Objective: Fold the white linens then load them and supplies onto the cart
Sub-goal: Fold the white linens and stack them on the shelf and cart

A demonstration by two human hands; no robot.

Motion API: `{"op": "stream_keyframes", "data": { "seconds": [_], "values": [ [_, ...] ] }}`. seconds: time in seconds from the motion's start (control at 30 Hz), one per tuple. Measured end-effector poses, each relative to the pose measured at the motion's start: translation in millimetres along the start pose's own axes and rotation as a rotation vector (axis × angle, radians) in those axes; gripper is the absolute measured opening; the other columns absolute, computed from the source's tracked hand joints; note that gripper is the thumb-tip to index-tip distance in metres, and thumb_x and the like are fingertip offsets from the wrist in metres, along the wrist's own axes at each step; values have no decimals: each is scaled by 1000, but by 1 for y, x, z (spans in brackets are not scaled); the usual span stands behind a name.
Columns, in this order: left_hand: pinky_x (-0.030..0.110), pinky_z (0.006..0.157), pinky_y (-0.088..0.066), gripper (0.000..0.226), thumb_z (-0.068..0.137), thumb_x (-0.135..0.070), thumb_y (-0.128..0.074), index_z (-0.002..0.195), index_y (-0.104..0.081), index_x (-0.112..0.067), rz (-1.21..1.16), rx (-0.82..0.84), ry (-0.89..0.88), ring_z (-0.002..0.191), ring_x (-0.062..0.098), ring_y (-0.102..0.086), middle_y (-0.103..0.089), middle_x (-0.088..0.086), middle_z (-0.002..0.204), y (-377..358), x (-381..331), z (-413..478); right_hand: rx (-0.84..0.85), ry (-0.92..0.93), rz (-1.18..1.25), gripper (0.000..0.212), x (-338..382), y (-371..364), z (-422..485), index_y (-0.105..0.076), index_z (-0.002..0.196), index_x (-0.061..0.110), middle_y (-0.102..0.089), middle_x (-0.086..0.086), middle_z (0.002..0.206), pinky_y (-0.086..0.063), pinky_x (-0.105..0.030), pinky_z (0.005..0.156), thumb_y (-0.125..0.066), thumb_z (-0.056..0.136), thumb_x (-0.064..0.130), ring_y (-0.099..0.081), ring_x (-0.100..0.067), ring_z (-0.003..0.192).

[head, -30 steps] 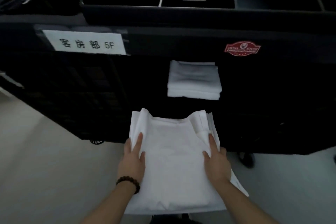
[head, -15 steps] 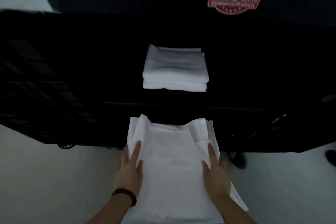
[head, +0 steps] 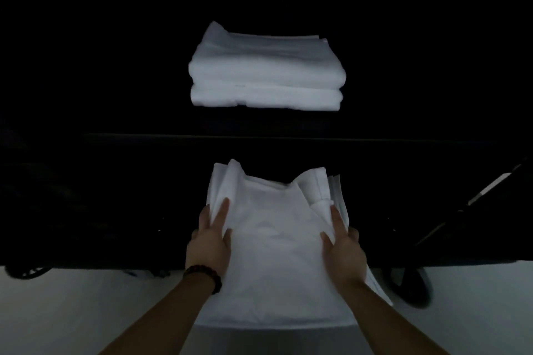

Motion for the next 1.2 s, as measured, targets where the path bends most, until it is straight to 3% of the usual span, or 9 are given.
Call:
{"op": "stream_keyframes", "data": {
  "seconds": [0.13, 0.3, 0.57, 0.7, 0.8, 0.9, 0.97, 1.07, 1.2],
  "values": [
    [37, 98, -45, 64, 101, -37, -39, 147, 3, -49, -22, -54, -44, 124, 31, -45, -5, -1, 159, -37, 11, 42, -59, 33, 16, 64, -3, -38, 40, -8, 151, 40, -40, -18, 134, -40, -28, 61, -44, 99, 38, -63, -34, 85],
    [37, 99, -45, 65, 100, -34, -42, 149, -1, -46, -38, -92, -87, 125, 29, -46, -9, 2, 159, -67, 16, 79, -129, 63, -5, 63, -8, -70, 77, -8, 152, 38, -39, -19, 135, -48, -34, 69, -43, 99, 39, -61, -35, 89],
    [38, 108, -38, 65, 100, -33, -45, 152, -6, -39, -24, -36, -59, 133, 29, -37, -13, 8, 157, -100, 29, 109, -116, 62, 41, 67, -22, -103, 111, -7, 152, 38, -41, -20, 132, -42, -32, 68, -46, 98, 39, -60, -37, 91],
    [35, 106, -40, 67, 99, -40, -41, 152, -1, -39, -38, 64, 5, 131, 32, -40, -4, 11, 158, -106, 45, 101, -103, 11, 15, 74, -31, -115, 112, -2, 152, 34, -36, -23, 136, -45, -33, 71, -49, 96, 43, -58, -39, 98],
    [43, 110, -34, 69, 99, -48, -33, 151, 11, -34, 138, 119, 17, 139, 35, -25, 0, 12, 159, -110, 49, 100, -104, 5, -45, 78, -33, -119, 112, -1, 153, 30, -33, -23, 137, -46, -38, 79, -49, 94, 47, -54, -39, 105],
    [56, 116, -11, 74, 97, -55, -23, 150, 18, -24, 426, 91, -8, 146, 34, 4, 14, 10, 159, -111, 43, 99, -175, 20, -208, 82, -29, -117, 106, -3, 153, 26, -26, -25, 146, -34, -49, 100, -51, 91, 48, -35, -41, 129],
    [60, 114, 8, 77, 95, -59, -15, 150, 18, -15, 581, 75, -68, 144, 31, 20, 21, 11, 158, -115, 35, 95, -256, 93, -283, 82, -21, -112, 101, -5, 154, 23, -9, -26, 156, -11, -59, 112, -53, 91, 45, -11, -40, 144],
    [53, 114, 17, 86, 91, -67, -11, 151, 11, -8, 580, 158, -161, 144, 28, 23, 16, 14, 159, -127, 22, 89, -331, 317, -301, 73, 11, -111, 91, -4, 154, 17, 4, -20, 159, 16, -58, 112, -40, 94, 38, 9, -34, 147],
    [45, 116, 17, 91, 88, -73, -12, 152, 9, -11, 524, 240, -178, 145, 30, 20, 13, 17, 158, -137, 16, 86, 102, 658, -204, 58, 55, -139, 74, -8, 154, 18, 13, -4, 159, 15, -44, 117, -30, 102, 29, 14, -21, 147]
  ]
}}
Point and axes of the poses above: each hand's wrist, its own z-axis towards the middle knuckle, its own y-axis out of the back of the hand, x = y × z, the point moved 1 cm from there along z, towards the middle knuckle
